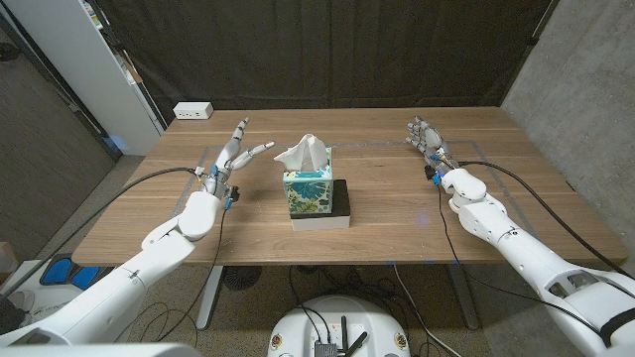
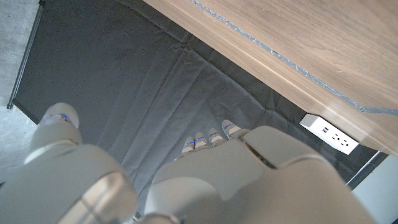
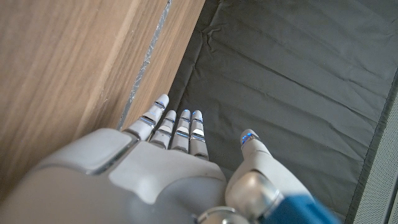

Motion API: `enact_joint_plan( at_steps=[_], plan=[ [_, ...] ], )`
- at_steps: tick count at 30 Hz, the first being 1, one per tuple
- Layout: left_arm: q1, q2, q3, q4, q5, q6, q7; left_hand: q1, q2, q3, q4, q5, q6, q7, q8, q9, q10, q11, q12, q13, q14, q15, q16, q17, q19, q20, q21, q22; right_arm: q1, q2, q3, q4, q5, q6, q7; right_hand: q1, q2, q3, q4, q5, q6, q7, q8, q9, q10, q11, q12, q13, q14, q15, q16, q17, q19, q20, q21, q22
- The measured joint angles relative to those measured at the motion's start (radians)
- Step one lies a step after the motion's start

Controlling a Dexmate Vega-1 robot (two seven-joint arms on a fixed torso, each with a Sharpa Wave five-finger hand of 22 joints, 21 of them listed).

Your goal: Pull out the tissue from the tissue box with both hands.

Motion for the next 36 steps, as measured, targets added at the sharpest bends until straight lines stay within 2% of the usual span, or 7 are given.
enact_joint_plan(
  at_steps=[3, 36],
  plan=[
    [0.013, 0.002, -0.004, -0.012, 0.005, 0.003, 0.005, 0.004, 0.004, -0.005, 0.003, 0.004, 0.0, 0.0, 0.008, 0.0, 0.0, 0.0, 0.0, 0.0, 0.0, 0.0, 0.004, 0.0, 0.004, -0.004, 0.002, 0.0, -0.003, -0.001, 0.002, -0.004, 0.0, 0.0, -0.002, 0.0, 0.0, -0.001, -0.001, 0.0, 0.0, 0.0, 0.0, 0.0, 0.0, 0.0, 0.0, 0.0, 0.0, 0.0, 0.0, 0.0, 0.0, 0.0, 0.0, 0.0],
    [0.14, 0.025, -0.049, -0.122, 0.034, 0.008, 0.024, 0.016, 0.008, -0.035, 0.005, 0.015, 0.004, -0.004, 0.008, 0.0, 0.0, 0.0, 0.0, 0.0, 0.0, 0.0, 0.003, 0.0, 0.009, 0.002, 0.002, 0.0, -0.033, -0.01, 0.011, -0.047, 0.002, -0.005, -0.031, 0.0, 0.0, -0.003, -0.019, 0.0, 0.0, 0.0, 0.0, 0.0, 0.0, 0.0, 0.0, 0.0, 0.004, 0.004, 0.0, -0.014, 0.006, 0.005, -0.018, 0.0]
  ],
)
